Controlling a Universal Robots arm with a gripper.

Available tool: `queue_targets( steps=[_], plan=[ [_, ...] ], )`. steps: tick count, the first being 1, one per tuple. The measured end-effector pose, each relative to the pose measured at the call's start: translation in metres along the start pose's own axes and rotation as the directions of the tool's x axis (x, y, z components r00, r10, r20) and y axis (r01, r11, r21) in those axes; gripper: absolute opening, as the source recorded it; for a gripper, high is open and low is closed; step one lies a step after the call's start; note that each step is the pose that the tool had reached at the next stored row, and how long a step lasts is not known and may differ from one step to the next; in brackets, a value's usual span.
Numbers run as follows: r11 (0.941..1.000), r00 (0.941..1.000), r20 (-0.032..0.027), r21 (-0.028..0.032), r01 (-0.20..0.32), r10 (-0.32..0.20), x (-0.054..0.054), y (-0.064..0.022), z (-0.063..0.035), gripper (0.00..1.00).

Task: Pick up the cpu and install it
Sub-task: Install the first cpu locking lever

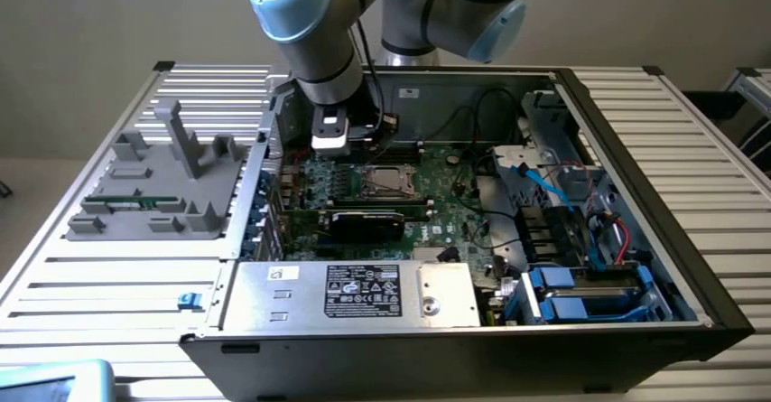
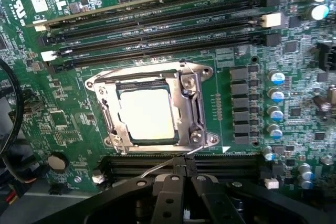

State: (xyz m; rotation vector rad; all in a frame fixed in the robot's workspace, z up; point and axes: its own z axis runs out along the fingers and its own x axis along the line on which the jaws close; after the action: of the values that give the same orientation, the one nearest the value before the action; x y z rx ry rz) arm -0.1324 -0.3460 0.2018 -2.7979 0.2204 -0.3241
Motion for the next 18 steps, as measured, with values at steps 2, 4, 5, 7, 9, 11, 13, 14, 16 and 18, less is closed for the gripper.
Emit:
queue_targets(
  steps=[2, 4, 5, 7, 9, 11, 13, 14, 16, 18],
  plan=[
    [1.0, 1.0, -0.0005, 0.0021, 0.0, 0.0, -0.0029, 0.0002, -0.0011, 0.11],
    [1.0, 1.0, -0.0016, 0.0039, -0.001, 0.001, -0.0049, 0.0005, -0.0016, 0.11],
    [1.0, 1.0, -0.0024, 0.0057, -0.001, 0.001, -0.0056, 0.0006, -0.0017, 0.11],
    [1.0, 1.0, -0.0059, 0.0081, -0.002, 0.002, -0.006, 0.0008, -0.0013, 0.11],
    [0.9999, 0.9999, -0.0115, 0.0099, -0.003, 0.003, -0.0063, 0.0012, -0.0002, 0.11],
    [0.9999, 0.9999, -0.0151, 0.0111, -0.007, 0.007, -0.007, 0.0017, 0.001, 0.11],
    [0.9999, 0.9998, -0.0169, 0.0127, -0.011, 0.012, -0.0076, 0.0021, 0.0019, 0.11],
    [0.9998, 0.9998, -0.0178, 0.014, -0.013, 0.013, -0.0079, 0.0023, 0.0022, 0.11],
    [0.9997, 0.9997, -0.0199, 0.0196, -0.016, 0.016, -0.0083, 0.0024, 0.0024, 0.11],
    [0.9994, 0.9995, -0.0227, 0.0269, -0.02, 0.02, -0.0085, 0.0024, 0.0024, 0.11]
  ],
)
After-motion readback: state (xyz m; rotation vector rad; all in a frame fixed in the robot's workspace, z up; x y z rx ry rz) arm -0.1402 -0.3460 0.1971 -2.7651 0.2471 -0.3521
